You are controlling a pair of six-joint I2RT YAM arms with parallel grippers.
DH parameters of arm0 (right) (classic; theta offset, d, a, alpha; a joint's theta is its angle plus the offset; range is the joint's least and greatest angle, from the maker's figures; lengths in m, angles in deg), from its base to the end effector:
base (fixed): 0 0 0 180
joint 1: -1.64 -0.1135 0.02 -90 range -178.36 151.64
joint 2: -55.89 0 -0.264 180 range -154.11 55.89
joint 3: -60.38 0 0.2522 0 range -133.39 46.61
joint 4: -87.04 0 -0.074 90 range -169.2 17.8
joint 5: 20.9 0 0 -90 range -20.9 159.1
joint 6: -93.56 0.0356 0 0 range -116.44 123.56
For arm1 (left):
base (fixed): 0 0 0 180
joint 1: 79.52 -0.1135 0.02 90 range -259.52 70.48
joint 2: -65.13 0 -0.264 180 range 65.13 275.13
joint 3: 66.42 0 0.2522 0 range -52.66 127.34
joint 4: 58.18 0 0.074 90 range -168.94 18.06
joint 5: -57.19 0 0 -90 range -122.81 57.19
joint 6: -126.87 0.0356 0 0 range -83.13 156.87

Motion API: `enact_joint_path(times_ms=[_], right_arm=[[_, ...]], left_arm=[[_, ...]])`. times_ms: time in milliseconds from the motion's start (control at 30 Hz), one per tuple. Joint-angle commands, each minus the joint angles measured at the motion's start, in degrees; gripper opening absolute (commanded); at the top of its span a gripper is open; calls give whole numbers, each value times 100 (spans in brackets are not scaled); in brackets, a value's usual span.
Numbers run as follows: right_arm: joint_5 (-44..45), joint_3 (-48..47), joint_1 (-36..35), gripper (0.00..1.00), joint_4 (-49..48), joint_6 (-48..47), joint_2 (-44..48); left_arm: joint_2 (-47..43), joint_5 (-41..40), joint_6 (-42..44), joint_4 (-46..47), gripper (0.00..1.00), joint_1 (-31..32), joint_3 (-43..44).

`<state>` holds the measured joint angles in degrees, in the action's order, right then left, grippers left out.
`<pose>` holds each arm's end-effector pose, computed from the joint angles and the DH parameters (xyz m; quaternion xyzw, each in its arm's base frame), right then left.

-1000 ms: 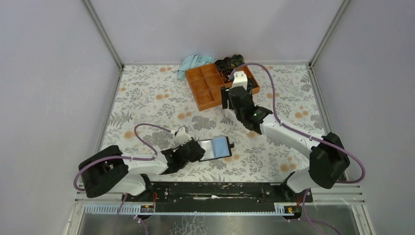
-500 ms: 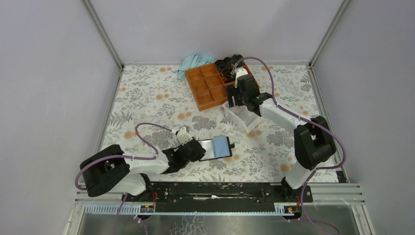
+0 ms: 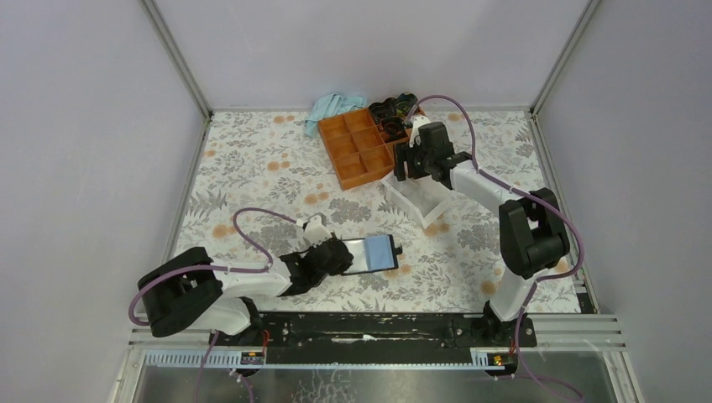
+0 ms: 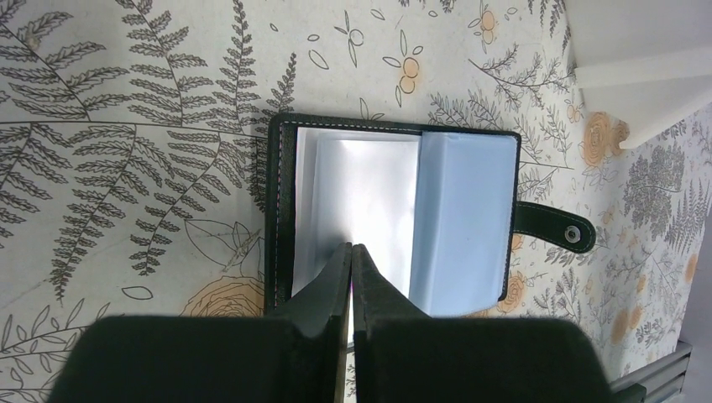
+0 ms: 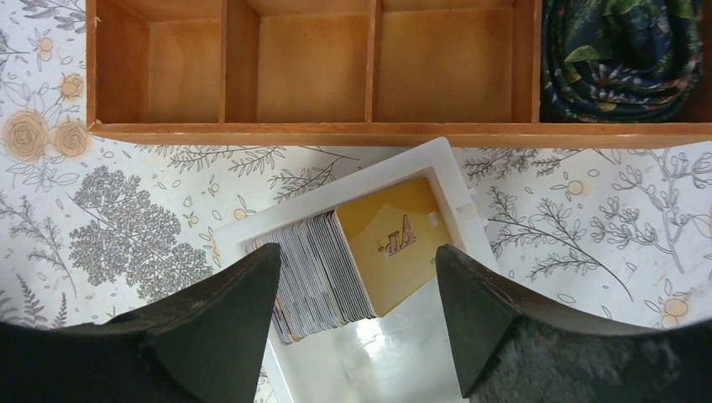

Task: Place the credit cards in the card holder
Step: Pick up the credit card from the storage box.

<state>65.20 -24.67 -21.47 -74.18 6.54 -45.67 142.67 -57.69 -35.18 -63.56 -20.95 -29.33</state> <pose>0.3707 0.1608 0.2372 -0.1705 0.8713 0.1331 0.4406 0.1322 -0.1876 0.1314 -0.1866 0.8891 -0.2502 0.3347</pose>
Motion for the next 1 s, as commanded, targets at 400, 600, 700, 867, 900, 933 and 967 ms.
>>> enact_joint_path(times_ms=[400, 600, 700, 867, 900, 933, 967], right_arm=[[-1222, -147, 392, 66, -153, 206, -329], [-1380, -133, 439, 53, -159, 247, -389], [-1419, -122, 469, 47, -162, 261, -391], [-1440, -65, 486, 39, -164, 295, -380], [-1438, -40, 490, 37, -172, 305, -368], [-1446, -23, 492, 35, -188, 318, -358], [-1447, -3, 498, 34, -207, 330, -342]], left_arm=[[72, -228, 137, -87, 4, 29, 136], [67, -236, 139, -82, 4, 26, 125], [41, -245, 130, -68, 4, 23, 120], [31, -254, 138, -67, 4, 16, 134], [31, -254, 139, -65, 4, 16, 132], [31, -254, 134, -60, 4, 20, 134], [37, -254, 130, -52, 4, 23, 136]])
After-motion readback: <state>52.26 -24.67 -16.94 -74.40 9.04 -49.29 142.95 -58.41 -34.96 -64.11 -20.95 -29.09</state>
